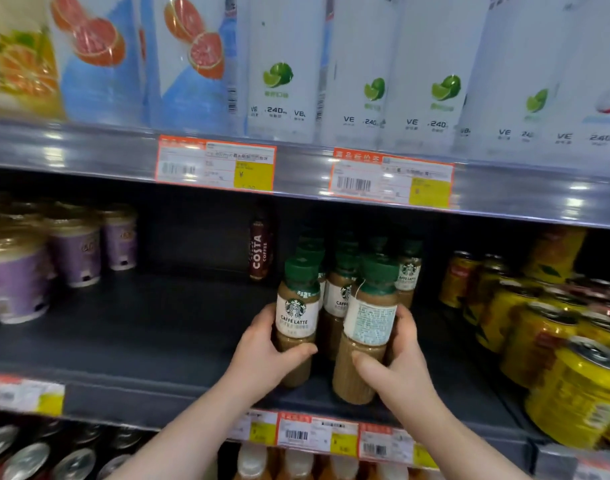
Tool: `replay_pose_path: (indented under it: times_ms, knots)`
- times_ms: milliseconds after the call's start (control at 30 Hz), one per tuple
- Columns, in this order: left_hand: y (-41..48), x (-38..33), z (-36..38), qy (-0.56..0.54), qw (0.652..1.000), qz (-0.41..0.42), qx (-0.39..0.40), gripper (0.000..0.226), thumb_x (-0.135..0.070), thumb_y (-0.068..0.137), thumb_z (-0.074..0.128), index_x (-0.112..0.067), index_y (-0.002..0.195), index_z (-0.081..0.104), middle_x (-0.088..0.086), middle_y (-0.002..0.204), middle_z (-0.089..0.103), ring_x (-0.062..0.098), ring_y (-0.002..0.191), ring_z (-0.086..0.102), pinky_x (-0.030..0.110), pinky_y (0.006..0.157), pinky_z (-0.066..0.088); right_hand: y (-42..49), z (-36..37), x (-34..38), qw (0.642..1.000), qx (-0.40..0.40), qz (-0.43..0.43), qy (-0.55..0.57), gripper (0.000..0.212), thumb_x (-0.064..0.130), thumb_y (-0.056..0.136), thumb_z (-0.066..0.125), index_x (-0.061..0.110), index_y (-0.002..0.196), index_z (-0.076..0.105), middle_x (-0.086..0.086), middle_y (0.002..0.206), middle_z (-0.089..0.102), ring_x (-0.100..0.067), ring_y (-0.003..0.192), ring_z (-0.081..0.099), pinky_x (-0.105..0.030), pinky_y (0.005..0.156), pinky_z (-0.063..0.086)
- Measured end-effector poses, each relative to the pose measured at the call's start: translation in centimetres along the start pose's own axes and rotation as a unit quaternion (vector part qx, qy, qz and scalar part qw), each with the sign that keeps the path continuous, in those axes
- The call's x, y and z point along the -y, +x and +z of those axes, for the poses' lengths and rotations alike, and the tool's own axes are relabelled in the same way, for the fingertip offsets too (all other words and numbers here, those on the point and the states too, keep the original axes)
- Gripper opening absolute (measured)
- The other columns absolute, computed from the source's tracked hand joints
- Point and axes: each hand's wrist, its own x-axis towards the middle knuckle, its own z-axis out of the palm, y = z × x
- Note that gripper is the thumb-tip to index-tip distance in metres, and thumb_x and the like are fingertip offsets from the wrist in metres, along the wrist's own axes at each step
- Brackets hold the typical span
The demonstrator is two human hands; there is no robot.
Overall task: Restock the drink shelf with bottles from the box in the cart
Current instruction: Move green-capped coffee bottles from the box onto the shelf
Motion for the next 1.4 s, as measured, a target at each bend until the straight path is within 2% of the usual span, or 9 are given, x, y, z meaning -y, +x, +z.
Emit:
replay_pose_path:
  times_ms: [200,400,533,633,833,967,1133,1300,1400]
  knots:
    - [0.0,-0.1,0.0,0.006,1.0,0.001,0.0,0.062,-0.024,0.067,0.082,-0.037,0.113,0.042,-0.011,0.112,0.058,0.004,0.103,0.055,0.009,0.078,0.04,0.4,-0.5,-0.9,0.998,0.06,0.034,-0.012,0.074,0.025,0.06,0.067,0.046,0.121,0.03,0.024,0.112,0.053,0.018,0.099,0.051,-0.008,0.073,0.042]
    - [-0.1,-0.1,0.1,0.011,1.0,0.004,-0.004,0.06,-0.023,0.068,0.082,-0.034,0.113,0.045,-0.008,0.112,0.06,0.005,0.104,0.056,0.015,0.082,0.042,0.3,-0.1,-1.2,0.998,-0.023,0.029,-0.053,0.083,0.026,0.061,0.087,0.041,0.116,0.027,0.031,0.103,0.044,0.017,0.091,0.045,-0.004,0.066,0.037]
    - [-0.1,-0.2,0.1,0.009,1.0,0.008,-0.003,0.057,-0.02,0.068,0.081,-0.037,0.109,0.046,-0.009,0.111,0.061,0.005,0.104,0.056,0.018,0.083,0.043,0.3,-0.5,-1.5,0.998,0.04,0.045,-0.017,0.054,0.03,0.071,0.078,0.044,0.106,0.04,0.024,0.114,0.051,0.008,0.106,0.049,-0.015,0.084,0.041]
    - [-0.1,-0.1,0.1,0.006,1.0,0.005,0.002,0.057,-0.021,0.069,0.081,-0.039,0.109,0.045,-0.01,0.111,0.06,0.003,0.104,0.056,0.014,0.081,0.043,-0.1,-0.6,-1.5,0.998,0.054,0.036,-0.023,0.053,0.041,0.067,0.07,0.047,0.109,0.04,0.024,0.118,0.05,0.007,0.111,0.048,-0.016,0.085,0.041]
    - [-0.1,-0.2,0.1,0.005,1.0,0.012,-0.003,0.053,-0.02,0.068,0.081,-0.044,0.1,0.045,-0.017,0.105,0.059,-0.006,0.1,0.054,0.002,0.073,0.04,0.1,-0.2,-1.8,0.997,0.031,0.024,-0.06,0.05,0.024,0.072,0.077,0.038,0.105,0.042,0.016,0.11,0.058,0.003,0.104,0.054,-0.011,0.077,0.043]
    - [-0.2,-0.2,0.1,-0.001,1.0,0.008,-0.001,0.055,-0.022,0.068,0.081,-0.044,0.104,0.044,-0.015,0.108,0.06,-0.002,0.103,0.055,0.008,0.078,0.041,0.0,0.1,-1.8,0.996,0.053,0.026,-0.065,0.055,0.039,0.065,0.075,0.043,0.107,0.04,0.018,0.114,0.055,0.002,0.106,0.053,-0.023,0.088,0.045]
    - [-0.2,-0.2,0.1,-0.007,1.0,0.011,-0.002,0.056,-0.02,0.069,0.08,-0.042,0.106,0.045,-0.013,0.11,0.061,0.0,0.104,0.055,0.016,0.083,0.044,0.3,0.5,-1.9,0.995,0.045,0.023,-0.09,0.049,0.028,0.072,0.076,0.044,0.101,0.039,0.024,0.105,0.055,0.018,0.099,0.05,-0.002,0.07,0.041]
    - [-0.2,-0.1,0.1,-0.009,1.0,0.012,0.0,0.054,-0.02,0.069,0.08,-0.041,0.105,0.046,-0.014,0.109,0.061,0.0,0.103,0.056,0.018,0.084,0.045,0.4,0.8,-1.9,0.993,0.04,0.037,-0.101,0.058,0.052,0.058,0.076,0.045,0.102,0.039,0.026,0.103,0.053,0.008,0.097,0.052,-0.012,0.074,0.042]
    - [-0.1,-0.1,0.1,-0.012,1.0,0.011,-0.001,0.057,-0.019,0.069,0.08,-0.039,0.109,0.046,-0.013,0.11,0.061,0.001,0.104,0.056,0.017,0.084,0.045,0.7,1.0,-2.1,0.993,0.038,0.044,-0.104,0.05,0.037,0.067,0.079,0.04,0.1,0.041,0.021,0.103,0.056,0.004,0.098,0.054,-0.013,0.073,0.043]
